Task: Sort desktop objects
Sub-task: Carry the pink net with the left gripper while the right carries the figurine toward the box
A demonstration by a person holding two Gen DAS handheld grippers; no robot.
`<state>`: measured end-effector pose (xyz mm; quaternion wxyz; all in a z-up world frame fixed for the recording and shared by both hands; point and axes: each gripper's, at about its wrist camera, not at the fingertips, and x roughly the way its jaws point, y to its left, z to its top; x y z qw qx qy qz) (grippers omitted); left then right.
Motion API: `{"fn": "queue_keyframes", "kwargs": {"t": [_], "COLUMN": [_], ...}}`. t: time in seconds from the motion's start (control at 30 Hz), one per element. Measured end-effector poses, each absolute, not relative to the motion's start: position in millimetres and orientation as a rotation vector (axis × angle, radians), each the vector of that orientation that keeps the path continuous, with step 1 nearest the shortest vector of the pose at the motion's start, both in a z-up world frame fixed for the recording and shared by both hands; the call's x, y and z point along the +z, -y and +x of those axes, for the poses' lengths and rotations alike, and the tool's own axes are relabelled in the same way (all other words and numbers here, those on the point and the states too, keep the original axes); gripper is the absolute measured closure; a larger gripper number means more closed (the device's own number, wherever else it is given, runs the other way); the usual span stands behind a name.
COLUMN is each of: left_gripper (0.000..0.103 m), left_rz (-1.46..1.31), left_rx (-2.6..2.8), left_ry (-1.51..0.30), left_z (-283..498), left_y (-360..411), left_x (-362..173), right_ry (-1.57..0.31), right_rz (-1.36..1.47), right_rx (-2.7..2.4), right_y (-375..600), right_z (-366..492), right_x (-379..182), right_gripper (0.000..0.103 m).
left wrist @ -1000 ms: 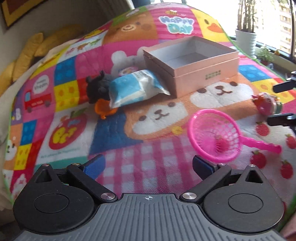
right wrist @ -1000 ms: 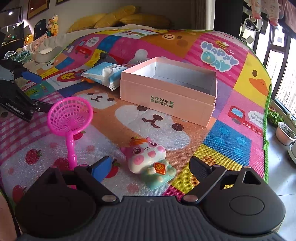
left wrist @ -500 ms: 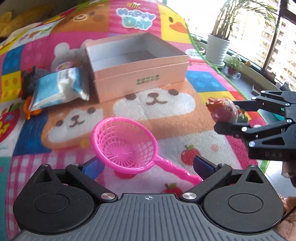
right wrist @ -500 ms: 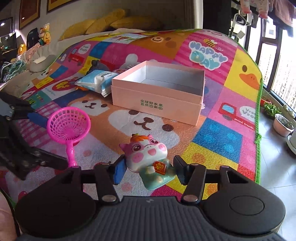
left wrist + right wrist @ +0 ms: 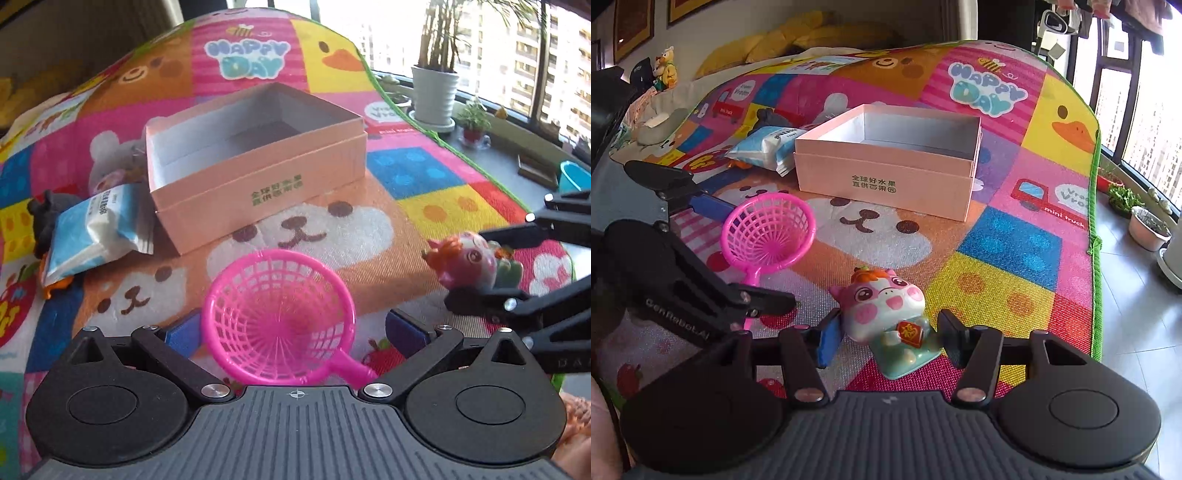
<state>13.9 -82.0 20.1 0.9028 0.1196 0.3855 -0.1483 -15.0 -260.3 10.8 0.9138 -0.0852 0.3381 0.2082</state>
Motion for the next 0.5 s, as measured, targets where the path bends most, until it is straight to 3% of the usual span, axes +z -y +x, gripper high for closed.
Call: {"fn": "queue_keyframes", "kwargs": {"t": [0.13,0.17,0.5], "left_gripper": [0.002,0.016,0.015], "left_rz": [0.238,0.255,0.302], "left_rx": [-0.335,-0.343,-0.379], "left_ry": [-0.78,-0.774,-0.717], "left_z": [14.4,11.2,-39.1], "left_y": [88.2,88.9,58.5], "left_x": [19.3,19.1,46.4], "right_ry": [-0.693,-0.691,-0.622], "right_rz": [-0.193,-0.192,-0.206], "right_rx": [0.398,0.397,0.442], "right_y": [264.5,266.5,256.8], "right_z": [-16.1,-17.4,-34.8], "right_x": [10.4,11.3,37.1], "right_gripper": [0.048,0.048,0.048]}}
